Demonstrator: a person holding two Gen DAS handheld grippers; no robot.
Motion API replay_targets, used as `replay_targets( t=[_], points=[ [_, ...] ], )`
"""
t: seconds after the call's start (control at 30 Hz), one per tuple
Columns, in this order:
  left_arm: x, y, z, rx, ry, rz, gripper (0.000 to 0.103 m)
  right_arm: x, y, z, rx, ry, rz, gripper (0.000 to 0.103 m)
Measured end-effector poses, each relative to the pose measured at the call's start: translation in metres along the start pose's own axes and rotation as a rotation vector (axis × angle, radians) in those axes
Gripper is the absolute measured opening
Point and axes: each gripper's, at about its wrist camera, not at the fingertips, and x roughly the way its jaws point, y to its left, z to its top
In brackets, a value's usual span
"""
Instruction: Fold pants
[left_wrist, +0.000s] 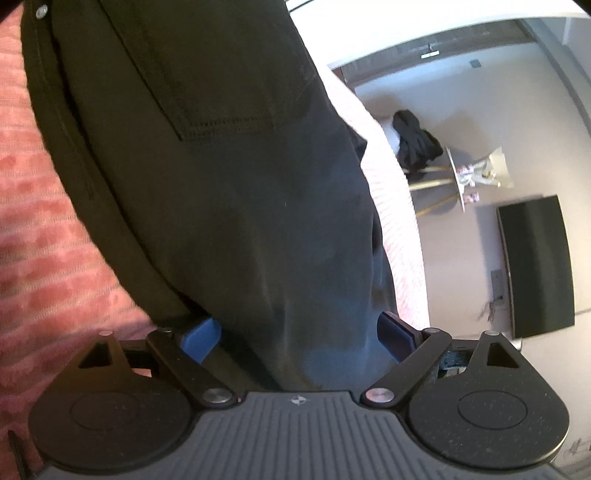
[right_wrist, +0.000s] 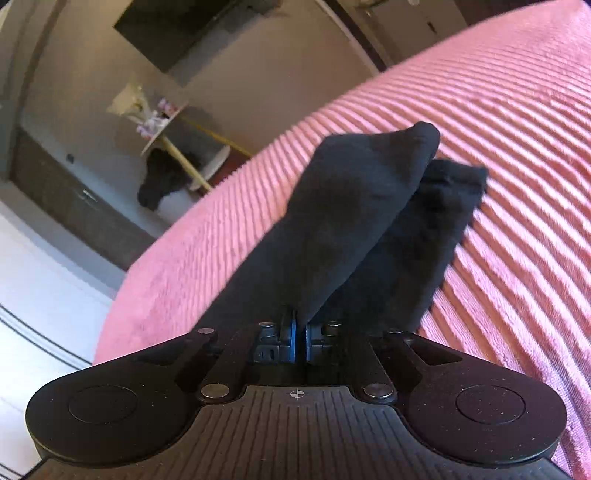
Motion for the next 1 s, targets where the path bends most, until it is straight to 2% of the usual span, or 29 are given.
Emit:
replay_targets(
  t=[0.03,0.1,0.13,0.2,0.23,0.27,0.3,0.4,0.47,0.53,0.63,0.7,0.73,0.77,0.8,0.83,0.9,0.93,1.0],
  points=[
    [0.002,-0.001,0.001,0.004,-0.005,0.013,0.086,0.001,0.000,0.000,-0.011,0.003,-0.009,0.006],
    [0.009,-0.003,0.004,0.020,-0.009,0.049,0.068,0.005,0.001,0.000,-0.030,0.018,-0.039,0.006],
    [0.013,-0.004,0.005,0.027,-0.009,0.073,0.063,0.007,0.002,-0.001,-0.039,0.027,-0.056,0.006],
    [0.017,-0.006,0.007,0.042,-0.011,0.115,0.044,0.007,0.004,0.001,-0.068,0.039,-0.076,0.006],
    [0.017,-0.008,0.007,0.057,-0.011,0.141,0.039,0.006,0.008,0.002,-0.088,0.038,-0.078,0.006],
    [0.016,-0.010,0.006,0.077,-0.016,0.170,0.021,0.004,0.011,0.004,-0.113,0.030,-0.081,0.006],
    [0.014,-0.013,0.004,0.108,-0.025,0.202,0.012,-0.003,0.016,0.006,-0.148,0.006,-0.083,0.006],
    [0.004,-0.022,-0.005,0.176,-0.028,0.206,0.012,-0.020,0.027,0.009,-0.223,-0.078,-0.086,0.006],
    [-0.006,-0.032,-0.016,0.259,-0.045,0.219,0.012,-0.029,0.030,0.005,-0.272,-0.122,-0.105,0.006],
    [-0.006,-0.039,-0.026,0.340,-0.026,0.279,0.013,-0.030,0.026,-0.002,-0.325,-0.130,-0.143,0.006],
    [0.010,-0.042,-0.035,0.448,0.027,0.372,0.015,-0.007,0.012,-0.014,-0.368,-0.063,-0.248,0.009],
    [0.010,-0.050,-0.037,0.489,0.022,0.399,0.020,-0.004,0.008,-0.018,-0.380,-0.063,-0.255,0.009],
    [0.007,-0.054,-0.037,0.500,0.018,0.403,0.026,-0.006,0.011,-0.018,-0.394,-0.074,-0.274,0.016],
    [0.003,-0.057,-0.037,0.497,0.019,0.405,0.049,-0.010,0.015,-0.018,-0.405,-0.087,-0.313,0.032],
    [-0.004,-0.059,-0.036,0.484,0.014,0.398,0.071,-0.016,0.019,-0.017,-0.419,-0.112,-0.366,0.038],
    [-0.012,-0.061,-0.035,0.472,0.006,0.377,0.075,-0.022,0.019,-0.016,-0.423,-0.134,-0.407,0.042],
    [-0.027,-0.069,-0.032,0.467,0.022,0.330,0.085,-0.039,0.021,-0.011,-0.394,-0.180,-0.463,0.042],
    [-0.037,-0.072,-0.029,0.469,0.012,0.297,0.086,-0.046,0.022,-0.008,-0.370,-0.203,-0.463,0.043],
    [-0.053,-0.076,-0.021,0.485,-0.060,0.273,0.090,-0.058,0.025,-0.007,-0.329,-0.230,-0.414,0.043]
  ],
)
